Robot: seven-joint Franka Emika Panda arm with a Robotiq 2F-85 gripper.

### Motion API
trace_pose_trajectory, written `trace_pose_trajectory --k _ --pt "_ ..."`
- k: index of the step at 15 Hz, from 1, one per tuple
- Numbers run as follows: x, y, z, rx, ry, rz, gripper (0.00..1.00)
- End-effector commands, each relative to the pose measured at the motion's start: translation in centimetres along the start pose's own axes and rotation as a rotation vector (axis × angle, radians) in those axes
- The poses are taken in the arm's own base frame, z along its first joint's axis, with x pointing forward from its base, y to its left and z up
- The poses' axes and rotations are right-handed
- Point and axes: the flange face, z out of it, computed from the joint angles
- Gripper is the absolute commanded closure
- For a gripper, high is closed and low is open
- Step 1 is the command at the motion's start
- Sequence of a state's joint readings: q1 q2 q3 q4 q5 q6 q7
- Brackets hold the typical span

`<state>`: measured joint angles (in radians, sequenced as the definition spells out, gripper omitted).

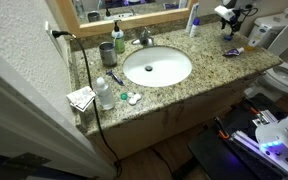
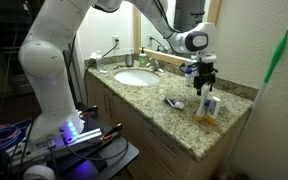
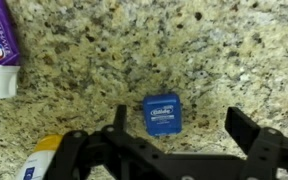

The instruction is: Move the silver cup to the left side of the counter, move the small blue object and then the toothpaste to the left side of the counter as well

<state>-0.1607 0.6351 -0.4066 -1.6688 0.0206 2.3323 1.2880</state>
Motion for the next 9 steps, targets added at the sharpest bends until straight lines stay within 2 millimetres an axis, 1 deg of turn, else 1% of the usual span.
trace_pose_trajectory --k 1,4,5,7,9 --pt "0.0 -0.1 0.0 0.005 -0.009 0.033 0.00" --pt "0.2 0.0 0.0 -0.022 0.039 0.129 0.00" --pt "0.1 0.1 0.0 -0.038 0.048 0.190 0.00" --pt "-0.3 0.3 0.0 -0.066 -0.001 0.242 0.00" --pt "-0.9 0.5 0.0 -0.084 -0.042 0.252 0.00"
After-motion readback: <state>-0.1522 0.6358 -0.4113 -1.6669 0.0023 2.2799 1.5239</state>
